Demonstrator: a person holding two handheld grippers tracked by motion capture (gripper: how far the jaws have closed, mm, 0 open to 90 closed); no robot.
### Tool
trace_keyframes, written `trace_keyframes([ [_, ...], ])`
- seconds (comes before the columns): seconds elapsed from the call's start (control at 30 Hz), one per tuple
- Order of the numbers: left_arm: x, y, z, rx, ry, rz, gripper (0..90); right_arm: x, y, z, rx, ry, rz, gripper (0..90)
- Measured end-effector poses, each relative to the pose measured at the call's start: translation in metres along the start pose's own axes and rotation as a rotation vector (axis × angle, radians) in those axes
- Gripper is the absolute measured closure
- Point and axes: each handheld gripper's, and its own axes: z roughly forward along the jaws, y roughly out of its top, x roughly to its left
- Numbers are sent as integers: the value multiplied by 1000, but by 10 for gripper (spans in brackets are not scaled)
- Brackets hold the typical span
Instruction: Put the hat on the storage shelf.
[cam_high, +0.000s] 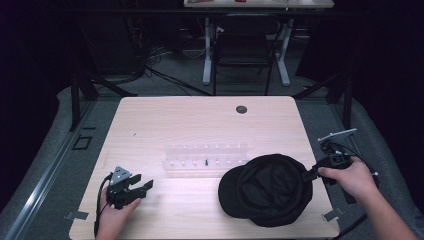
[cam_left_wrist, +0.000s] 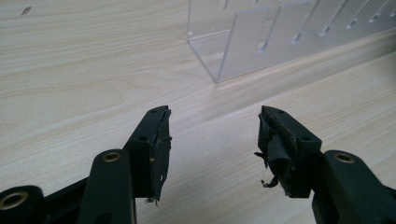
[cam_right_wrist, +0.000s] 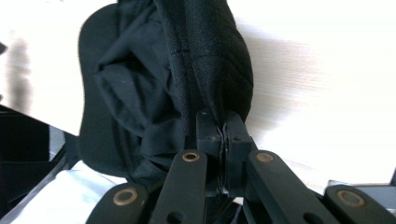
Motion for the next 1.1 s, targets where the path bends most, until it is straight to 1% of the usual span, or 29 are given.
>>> trace_keyframes([
  [0.03,0,0,0,0,1,-4,441,3,0,-2,0,2,-4,882],
  [0.07,0,0,0,1,0,-1,441,7,0,-6,14,2,-23,882],
  [0.1,0,0,0,-1,1,0,441,7,0,-6,14,2,-23,882],
  [0.13,0,0,0,-3,0,-4,441,11,0,-7,2,13,-16,882],
  [0.2,0,0,0,-2,1,-3,441,16,0,-12,2,36,-21,882],
  [0.23,0,0,0,-2,0,-4,441,17,1,-15,32,42,-53,882],
  [0.27,0,0,0,-2,0,-5,441,21,0,-14,-4,59,-22,882],
  [0.3,0,0,0,-2,0,-4,441,23,1,-17,10,69,-33,882],
  [0.33,0,0,0,-2,0,-2,441,25,1,-18,-2,83,-22,882],
  [0.37,0,0,0,-2,-1,-3,441,28,2,-21,0,117,-17,882],
  [0.4,0,0,0,-2,-1,-3,441,28,2,-21,0,117,-17,882],
  [0.43,0,0,0,-3,-1,-3,441,29,2,-21,-10,130,-12,882],
  [0.47,0,0,0,-3,-2,-3,441,30,3,-23,-3,146,-8,882],
  [0.5,0,0,0,-2,-2,-4,441,32,5,-25,-7,183,-1,883],
  [0.53,0,0,0,-2,-2,-4,441,32,5,-25,-7,183,-1,883],
  [0.57,1,0,0,-1,-1,-6,441,34,6,-28,-8,214,-4,883],
  [0.6,1,0,0,-1,-1,-6,441,34,6,-28,-8,214,-4,883],
  [0.63,1,0,0,-2,-1,-6,441,39,7,-30,-11,231,-11,883],
  [0.73,1,0,0,-3,-1,-7,441,43,7,-33,-12,244,-23,883],
  [0.83,0,0,0,-2,-2,-5,441,51,8,-38,-23,277,-25,883],
  [0.87,0,0,0,-2,-2,-5,441,51,8,-38,-23,277,-25,883],
  [0.93,1,0,0,-3,-1,-7,441,53,8,-41,-42,297,-38,883],
  [1.0,1,0,0,-2,-1,-7,441,55,8,-42,-40,305,-32,883],
  [1.03,1,0,-1,-2,1,-7,441,57,8,-45,-49,323,-36,883],
  [1.07,1,0,-1,-2,1,-7,441,57,8,-45,-49,323,-36,883],
  [1.1,1,0,-1,-2,2,-9,441,59,8,-47,-56,337,-41,883],
])
